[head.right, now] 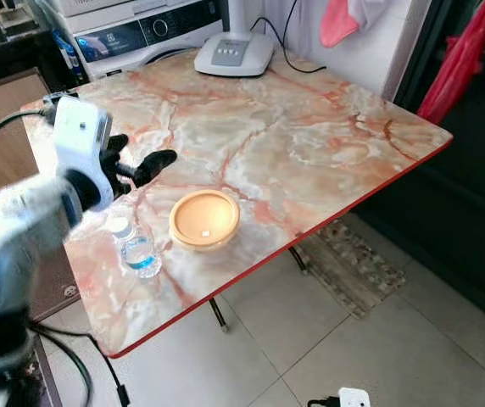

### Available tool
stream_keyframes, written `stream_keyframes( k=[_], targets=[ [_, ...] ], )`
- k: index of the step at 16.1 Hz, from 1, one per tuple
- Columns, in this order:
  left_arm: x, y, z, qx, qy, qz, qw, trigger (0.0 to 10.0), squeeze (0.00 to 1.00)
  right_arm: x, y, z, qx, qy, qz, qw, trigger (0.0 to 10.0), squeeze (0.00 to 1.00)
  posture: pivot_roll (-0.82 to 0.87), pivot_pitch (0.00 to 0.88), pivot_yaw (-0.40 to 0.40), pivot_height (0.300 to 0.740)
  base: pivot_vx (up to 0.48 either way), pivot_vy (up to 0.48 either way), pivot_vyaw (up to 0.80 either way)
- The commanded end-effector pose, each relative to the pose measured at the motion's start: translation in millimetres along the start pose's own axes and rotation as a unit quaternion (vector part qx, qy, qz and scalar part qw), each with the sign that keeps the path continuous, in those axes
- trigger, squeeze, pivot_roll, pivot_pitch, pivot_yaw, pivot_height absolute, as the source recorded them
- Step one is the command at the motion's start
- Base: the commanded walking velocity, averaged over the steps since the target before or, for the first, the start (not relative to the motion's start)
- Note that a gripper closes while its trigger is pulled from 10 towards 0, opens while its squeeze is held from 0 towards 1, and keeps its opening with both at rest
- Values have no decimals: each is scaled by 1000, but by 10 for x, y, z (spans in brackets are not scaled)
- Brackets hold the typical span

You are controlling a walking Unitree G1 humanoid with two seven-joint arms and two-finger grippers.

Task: Restocking fridge

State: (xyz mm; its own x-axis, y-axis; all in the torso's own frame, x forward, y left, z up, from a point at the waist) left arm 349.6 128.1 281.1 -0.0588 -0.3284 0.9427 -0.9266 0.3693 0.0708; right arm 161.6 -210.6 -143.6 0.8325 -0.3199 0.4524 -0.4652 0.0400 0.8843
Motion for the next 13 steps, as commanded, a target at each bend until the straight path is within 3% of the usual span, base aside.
stream_keyframes(
  k=[1,4,6,7,10,13],
  targets=[
    [-39,14,-29,-19,6,-35,999,10000,0,-85,7,3,0,0,-14,1000,10000,0,179,123,50,740,0,0,0],
    [-98,91,53,-74,-16,-91,993,10000,0,-91,7,1,-1,-2,-14,1000,10000,0,179,119,58,740,0,0,0],
    [-260,184,57,-90,-54,-141,984,10000,0,-107,8,-3,1,-1,-18,1000,10000,0,179,115,64,740,0,0,0],
    [-377,228,57,-90,-27,-165,982,10000,0,-112,8,-4,2,1,-20,1000,10000,0,177,110,68,740,0,0,0],
    [-378,320,79,-99,-23,-181,978,10000,0,-118,10,5,1,1,-20,1000,10000,0,183,102,77,740,0,0,0],
    [-443,391,11,-107,-45,-206,972,10000,0,-119,9,-6,3,2,-21,1000,10000,0,189,97,82,740,0,0,0]
  ],
)
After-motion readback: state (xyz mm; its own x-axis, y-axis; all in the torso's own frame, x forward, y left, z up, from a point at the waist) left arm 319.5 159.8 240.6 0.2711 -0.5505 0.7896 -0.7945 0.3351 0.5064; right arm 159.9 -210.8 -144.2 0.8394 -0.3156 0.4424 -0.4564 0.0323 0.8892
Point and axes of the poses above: a point about 5 cm out from each wrist's last joint towards the gripper, its own y axis pointing back from the gripper into the wrist, its own x axis along the axis of the wrist's last joint, z = x × y, the point moved 5 cm from there along -y, pointing out of the wrist towards the gripper, and after that the axes turned 11 degrees about -y, right-handed, at the moved point
